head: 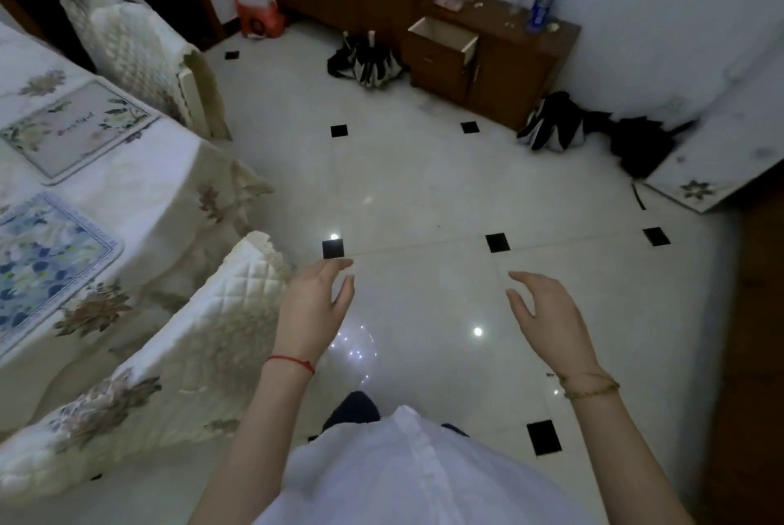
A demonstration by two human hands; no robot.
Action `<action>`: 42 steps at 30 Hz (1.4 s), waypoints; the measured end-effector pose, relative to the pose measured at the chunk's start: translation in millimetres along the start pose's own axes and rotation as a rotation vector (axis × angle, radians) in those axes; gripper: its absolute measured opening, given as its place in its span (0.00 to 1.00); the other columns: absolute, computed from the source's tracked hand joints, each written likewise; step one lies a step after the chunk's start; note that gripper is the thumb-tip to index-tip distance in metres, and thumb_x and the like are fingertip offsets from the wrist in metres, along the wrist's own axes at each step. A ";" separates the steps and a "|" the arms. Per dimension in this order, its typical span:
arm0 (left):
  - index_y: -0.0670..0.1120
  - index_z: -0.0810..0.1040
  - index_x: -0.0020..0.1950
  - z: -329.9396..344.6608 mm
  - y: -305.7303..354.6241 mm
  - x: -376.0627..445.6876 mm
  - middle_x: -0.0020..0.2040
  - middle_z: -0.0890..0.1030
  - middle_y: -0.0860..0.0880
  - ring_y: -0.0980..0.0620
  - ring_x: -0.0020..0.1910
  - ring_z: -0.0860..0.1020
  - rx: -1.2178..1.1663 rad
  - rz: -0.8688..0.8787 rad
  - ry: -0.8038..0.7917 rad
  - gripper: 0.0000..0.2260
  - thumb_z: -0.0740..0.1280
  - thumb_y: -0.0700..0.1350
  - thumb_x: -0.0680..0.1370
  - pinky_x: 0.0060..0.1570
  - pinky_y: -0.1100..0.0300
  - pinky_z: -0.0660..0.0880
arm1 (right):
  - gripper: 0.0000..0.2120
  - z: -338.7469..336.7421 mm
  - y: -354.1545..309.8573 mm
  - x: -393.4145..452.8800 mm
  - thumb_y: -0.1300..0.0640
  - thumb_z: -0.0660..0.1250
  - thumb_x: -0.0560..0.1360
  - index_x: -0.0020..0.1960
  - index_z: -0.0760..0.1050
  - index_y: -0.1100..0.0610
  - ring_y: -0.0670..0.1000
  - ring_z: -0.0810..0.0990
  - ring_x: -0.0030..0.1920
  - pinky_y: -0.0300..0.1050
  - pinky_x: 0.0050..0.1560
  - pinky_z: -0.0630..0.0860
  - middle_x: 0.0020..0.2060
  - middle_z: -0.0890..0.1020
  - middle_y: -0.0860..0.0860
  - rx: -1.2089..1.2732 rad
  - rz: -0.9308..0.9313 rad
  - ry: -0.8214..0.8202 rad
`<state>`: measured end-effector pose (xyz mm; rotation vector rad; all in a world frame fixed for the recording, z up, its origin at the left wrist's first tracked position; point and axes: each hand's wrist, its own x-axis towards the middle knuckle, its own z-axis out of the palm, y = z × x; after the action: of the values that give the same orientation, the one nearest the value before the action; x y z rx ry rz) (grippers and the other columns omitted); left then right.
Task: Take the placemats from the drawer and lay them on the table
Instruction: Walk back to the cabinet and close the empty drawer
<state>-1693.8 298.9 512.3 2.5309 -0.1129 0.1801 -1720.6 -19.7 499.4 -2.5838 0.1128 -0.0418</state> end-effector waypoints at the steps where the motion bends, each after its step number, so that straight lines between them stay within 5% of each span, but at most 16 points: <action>1: 0.43 0.80 0.59 5.6 4.1 9.7 0.54 0.83 0.46 0.47 0.52 0.80 0.003 -0.005 0.000 0.11 0.66 0.43 0.78 0.53 0.59 0.74 | 0.16 -2.6 4.9 12.7 0.55 0.63 0.79 0.65 0.74 0.59 0.55 0.74 0.62 0.42 0.62 0.66 0.60 0.79 0.55 0.002 0.006 0.003; 12: 0.45 0.79 0.61 71.5 -26.2 178.1 0.55 0.82 0.49 0.49 0.53 0.80 0.014 -0.138 -0.062 0.11 0.64 0.45 0.79 0.52 0.59 0.75 | 0.15 28.5 28.9 202.0 0.55 0.62 0.79 0.64 0.74 0.58 0.53 0.74 0.62 0.40 0.59 0.68 0.59 0.79 0.53 -0.012 0.006 -0.097; 18: 0.45 0.79 0.60 67.4 -41.4 351.2 0.55 0.81 0.48 0.49 0.52 0.80 0.012 -0.117 -0.036 0.11 0.64 0.44 0.79 0.52 0.61 0.73 | 0.16 8.5 -3.7 382.6 0.55 0.62 0.79 0.65 0.74 0.58 0.54 0.74 0.63 0.47 0.63 0.70 0.60 0.78 0.54 0.006 -0.010 0.006; 31: 0.45 0.79 0.59 116.4 -72.3 672.2 0.55 0.82 0.47 0.47 0.53 0.80 0.044 -0.040 -0.079 0.12 0.62 0.46 0.79 0.55 0.52 0.77 | 0.16 41.7 0.3 673.6 0.54 0.62 0.79 0.65 0.74 0.57 0.52 0.74 0.62 0.39 0.61 0.66 0.60 0.79 0.53 0.027 0.061 -0.016; 42: 0.44 0.80 0.59 136.4 -65.7 975.9 0.52 0.82 0.48 0.49 0.48 0.80 0.021 -0.032 0.035 0.11 0.66 0.41 0.78 0.50 0.58 0.76 | 0.15 19.2 -11.1 1003.7 0.56 0.62 0.79 0.64 0.74 0.58 0.55 0.75 0.60 0.44 0.60 0.69 0.58 0.80 0.55 -0.019 -0.036 0.029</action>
<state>-708.3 235.4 514.8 2.5477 -0.0570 0.2135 -719.1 -89.7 495.9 -2.6044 0.0774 -0.0922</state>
